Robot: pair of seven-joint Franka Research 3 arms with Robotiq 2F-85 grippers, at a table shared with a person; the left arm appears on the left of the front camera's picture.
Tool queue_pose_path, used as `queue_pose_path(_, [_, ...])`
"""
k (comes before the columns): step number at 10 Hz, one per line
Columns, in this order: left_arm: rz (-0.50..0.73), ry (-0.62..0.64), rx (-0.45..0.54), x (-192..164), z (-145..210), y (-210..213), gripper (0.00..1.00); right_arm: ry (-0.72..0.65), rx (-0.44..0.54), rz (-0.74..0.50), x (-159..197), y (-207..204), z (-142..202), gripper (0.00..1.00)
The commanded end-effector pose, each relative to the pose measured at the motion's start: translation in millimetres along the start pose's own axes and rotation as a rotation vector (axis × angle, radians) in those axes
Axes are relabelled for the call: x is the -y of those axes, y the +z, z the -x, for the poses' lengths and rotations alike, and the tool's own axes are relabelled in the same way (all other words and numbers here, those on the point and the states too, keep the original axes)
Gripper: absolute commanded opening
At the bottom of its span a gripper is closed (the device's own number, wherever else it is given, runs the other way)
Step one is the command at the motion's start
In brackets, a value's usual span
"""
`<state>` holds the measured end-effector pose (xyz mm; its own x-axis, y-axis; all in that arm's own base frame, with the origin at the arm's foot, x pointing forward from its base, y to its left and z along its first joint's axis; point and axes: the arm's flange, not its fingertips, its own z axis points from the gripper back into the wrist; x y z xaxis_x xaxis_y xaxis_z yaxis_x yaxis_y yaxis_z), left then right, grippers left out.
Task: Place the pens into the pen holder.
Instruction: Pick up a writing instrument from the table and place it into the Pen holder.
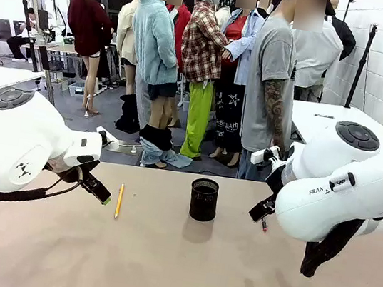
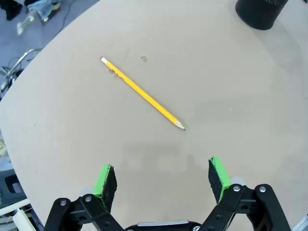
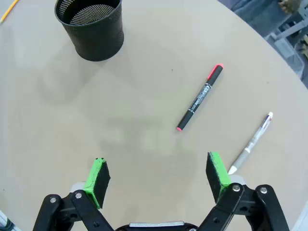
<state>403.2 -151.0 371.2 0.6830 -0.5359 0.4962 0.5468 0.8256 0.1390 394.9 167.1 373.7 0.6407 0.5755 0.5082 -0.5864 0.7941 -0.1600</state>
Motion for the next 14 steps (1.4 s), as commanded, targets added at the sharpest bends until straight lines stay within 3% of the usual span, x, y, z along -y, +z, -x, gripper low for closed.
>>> queue_pose_path(1, [0.000, 0.000, 0.000, 0.0, 0.0, 0.1, 1.00, 0.000, 0.000, 0.000, 0.0, 0.0, 0.0, 1.00])
queue_pose_path(10, [0.000, -0.003, 0.000, 1.3, -0.3, 0.0, 1.00, 0.001, 0.000, 0.000, -0.1, 0.0, 0.0, 1.00])
queue_pose_path(11, [-0.024, -0.059, 0.037, -3.0, -3.9, 24.7, 1.00, 0.017, 0.062, 0.010, 10.5, 28.5, 0.2, 1.00])
queue_pose_path(12, [-0.047, -0.176, 0.193, -26.1, 17.4, 129.5, 1.00, -0.031, 0.277, 0.118, 53.8, 137.4, 36.5, 1.00])
queue_pose_path(14, [-0.062, -0.191, 0.195, -29.5, 24.4, 144.6, 1.00, -0.047, 0.304, 0.125, 61.9, 151.9, 46.1, 1.00])
